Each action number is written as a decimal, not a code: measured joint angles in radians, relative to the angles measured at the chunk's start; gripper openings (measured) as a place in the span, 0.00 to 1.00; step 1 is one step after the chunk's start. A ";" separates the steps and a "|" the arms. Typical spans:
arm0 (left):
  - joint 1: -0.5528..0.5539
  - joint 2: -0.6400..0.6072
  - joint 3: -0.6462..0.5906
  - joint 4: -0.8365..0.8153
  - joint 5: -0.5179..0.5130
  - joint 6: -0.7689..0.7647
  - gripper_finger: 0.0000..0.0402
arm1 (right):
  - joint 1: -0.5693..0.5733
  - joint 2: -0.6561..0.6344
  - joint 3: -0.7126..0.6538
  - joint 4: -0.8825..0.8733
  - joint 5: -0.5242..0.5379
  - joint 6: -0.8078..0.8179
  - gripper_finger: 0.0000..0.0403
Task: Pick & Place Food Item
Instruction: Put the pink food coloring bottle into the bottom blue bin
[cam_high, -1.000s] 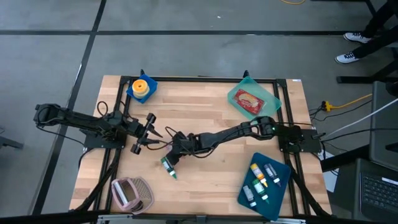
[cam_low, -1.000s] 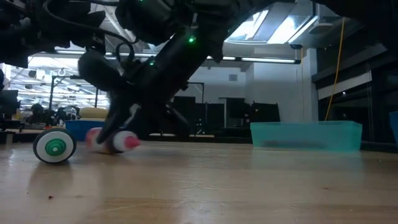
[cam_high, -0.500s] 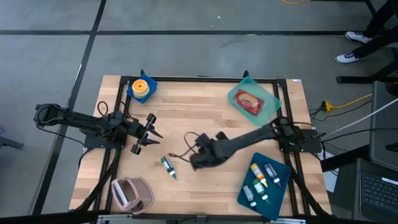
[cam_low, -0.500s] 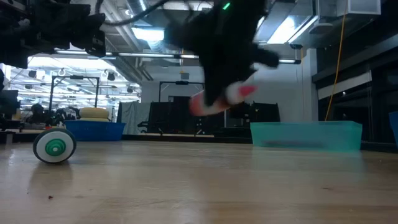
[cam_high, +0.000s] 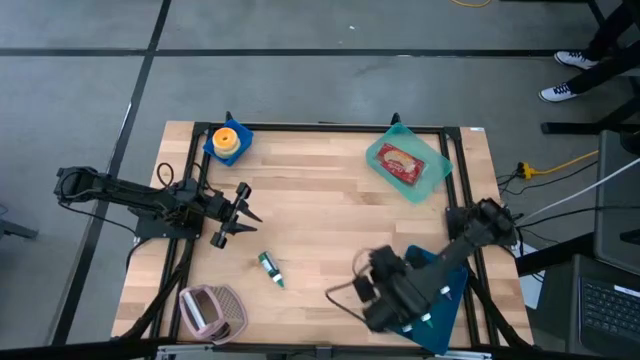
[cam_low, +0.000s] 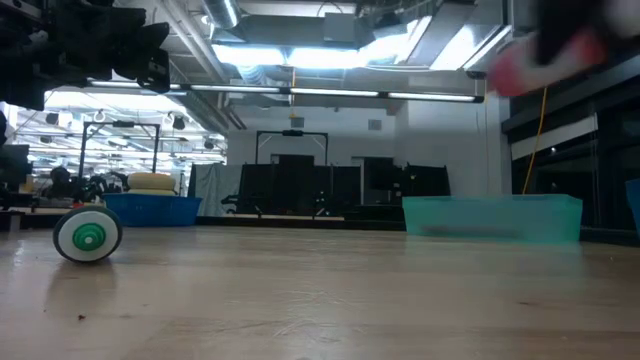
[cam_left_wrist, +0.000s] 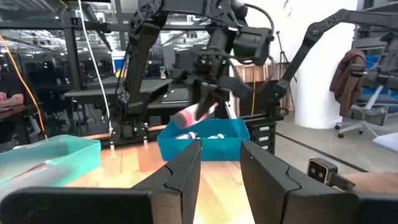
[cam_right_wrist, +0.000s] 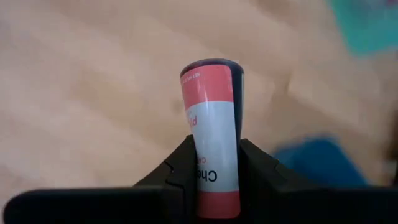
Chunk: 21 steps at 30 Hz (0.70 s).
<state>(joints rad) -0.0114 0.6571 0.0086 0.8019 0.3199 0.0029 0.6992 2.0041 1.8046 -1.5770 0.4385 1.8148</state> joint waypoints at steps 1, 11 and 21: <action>0.000 0.000 0.000 0.000 0.000 0.000 0.27 | 0.022 -0.002 0.000 0.007 -0.017 0.032 0.21; 0.000 0.000 0.000 0.000 0.000 -0.006 0.26 | 0.229 0.004 -0.048 0.007 -0.176 0.426 0.21; 0.000 0.000 0.000 -0.016 0.000 -0.002 0.27 | 0.271 0.005 -0.216 0.097 -0.242 0.451 0.26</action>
<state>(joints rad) -0.0116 0.6571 0.0086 0.7856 0.3198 0.0014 0.9702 2.0090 1.5883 -1.4796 0.1968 2.2662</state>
